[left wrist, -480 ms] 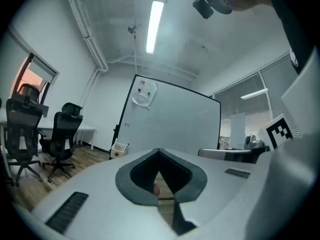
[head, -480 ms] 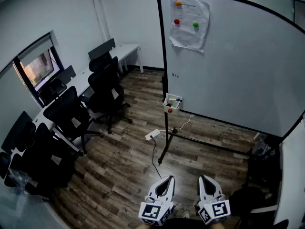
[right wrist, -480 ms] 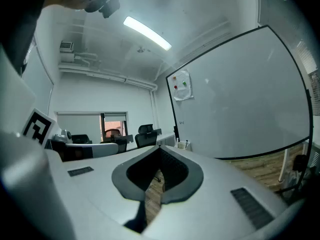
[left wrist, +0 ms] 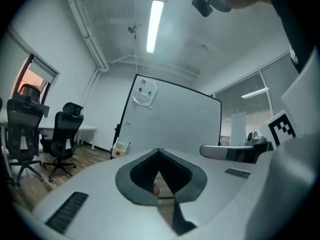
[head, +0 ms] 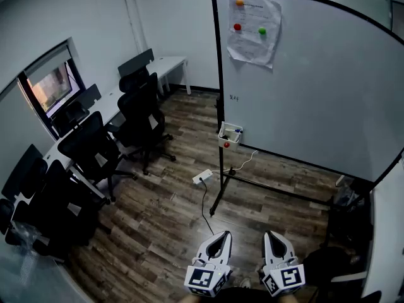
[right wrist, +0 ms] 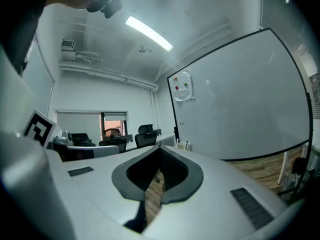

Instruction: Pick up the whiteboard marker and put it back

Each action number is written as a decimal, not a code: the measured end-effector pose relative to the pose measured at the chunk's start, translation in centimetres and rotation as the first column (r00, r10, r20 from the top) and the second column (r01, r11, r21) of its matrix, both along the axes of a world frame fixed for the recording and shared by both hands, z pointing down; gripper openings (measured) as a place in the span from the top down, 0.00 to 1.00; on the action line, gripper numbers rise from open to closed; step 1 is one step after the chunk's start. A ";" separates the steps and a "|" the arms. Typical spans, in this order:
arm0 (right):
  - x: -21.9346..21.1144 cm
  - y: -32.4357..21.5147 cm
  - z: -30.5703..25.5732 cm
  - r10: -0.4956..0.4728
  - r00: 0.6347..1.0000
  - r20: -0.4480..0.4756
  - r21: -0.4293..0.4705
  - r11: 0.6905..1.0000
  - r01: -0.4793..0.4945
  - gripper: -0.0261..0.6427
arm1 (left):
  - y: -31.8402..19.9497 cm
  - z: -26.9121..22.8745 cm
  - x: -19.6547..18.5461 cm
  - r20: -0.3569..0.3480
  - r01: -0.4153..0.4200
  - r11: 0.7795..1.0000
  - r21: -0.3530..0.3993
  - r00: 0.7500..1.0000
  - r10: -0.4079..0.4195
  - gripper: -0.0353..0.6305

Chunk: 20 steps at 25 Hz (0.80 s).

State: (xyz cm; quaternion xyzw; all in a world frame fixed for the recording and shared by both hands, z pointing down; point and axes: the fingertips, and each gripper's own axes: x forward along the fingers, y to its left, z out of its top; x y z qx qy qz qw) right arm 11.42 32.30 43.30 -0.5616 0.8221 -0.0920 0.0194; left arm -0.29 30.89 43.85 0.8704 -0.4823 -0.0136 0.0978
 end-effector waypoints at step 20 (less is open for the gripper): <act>-4.3 1.9 -0.1 0.021 0.999 -0.032 0.014 1.000 -0.020 0.94 | 1.3 0.4 -3.9 0.020 -0.034 0.999 -0.010 0.999 0.034 0.94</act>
